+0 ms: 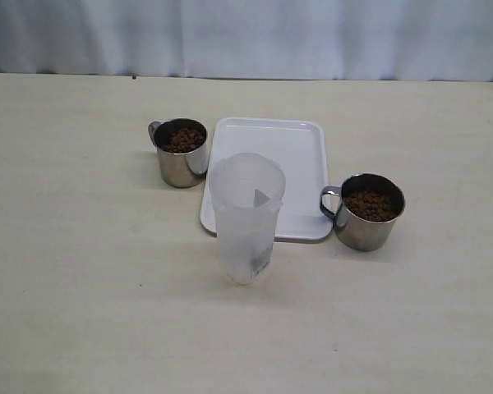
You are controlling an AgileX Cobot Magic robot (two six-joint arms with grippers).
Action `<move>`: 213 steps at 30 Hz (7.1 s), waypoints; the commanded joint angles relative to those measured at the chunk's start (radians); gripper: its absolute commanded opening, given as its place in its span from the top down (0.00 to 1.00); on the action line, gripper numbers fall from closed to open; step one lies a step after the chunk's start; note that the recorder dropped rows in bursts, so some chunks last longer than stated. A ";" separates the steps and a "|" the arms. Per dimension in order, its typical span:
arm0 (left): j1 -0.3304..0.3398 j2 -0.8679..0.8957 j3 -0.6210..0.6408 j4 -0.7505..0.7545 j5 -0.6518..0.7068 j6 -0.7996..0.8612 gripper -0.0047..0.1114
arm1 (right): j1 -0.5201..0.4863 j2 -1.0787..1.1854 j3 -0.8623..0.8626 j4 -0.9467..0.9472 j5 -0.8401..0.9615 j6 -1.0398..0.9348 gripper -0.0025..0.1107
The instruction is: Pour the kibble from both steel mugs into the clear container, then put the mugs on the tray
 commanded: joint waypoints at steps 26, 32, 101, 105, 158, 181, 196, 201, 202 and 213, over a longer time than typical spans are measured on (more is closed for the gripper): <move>0.002 -0.003 0.002 -0.009 -0.060 0.020 0.96 | 0.004 -0.004 0.002 0.001 -0.012 -0.005 0.94; 0.002 -0.003 0.002 -0.104 -0.081 0.018 0.96 | 0.004 -0.004 0.002 0.001 -0.012 -0.005 0.94; 0.011 1.496 -0.339 0.295 -1.078 0.079 0.96 | 0.004 -0.004 0.002 0.001 -0.012 -0.005 0.94; 0.080 1.600 -0.339 0.367 -1.173 0.062 0.96 | 0.004 -0.004 0.002 0.001 -0.012 -0.005 0.94; 0.049 2.292 -0.829 0.790 -1.368 0.041 0.30 | 0.004 -0.004 0.002 0.001 -0.012 -0.005 0.94; -0.006 2.292 -0.956 0.669 -1.222 -0.012 0.31 | 0.004 -0.004 0.002 0.001 -0.012 -0.005 0.94; -0.017 2.372 -1.028 0.680 -1.258 -0.012 0.31 | 0.004 -0.004 0.002 0.001 -0.012 -0.005 0.94; -0.017 2.374 -1.048 0.680 -1.267 -0.012 0.31 | 0.004 -0.004 0.002 0.001 -0.012 -0.005 0.94; -0.017 2.374 -1.050 0.680 -1.267 -0.012 0.31 | 0.004 -0.004 0.002 0.001 -0.012 -0.005 0.94; -0.053 2.381 -1.112 0.681 -1.201 -0.026 0.31 | 0.004 -0.004 0.002 0.001 -0.012 -0.005 0.94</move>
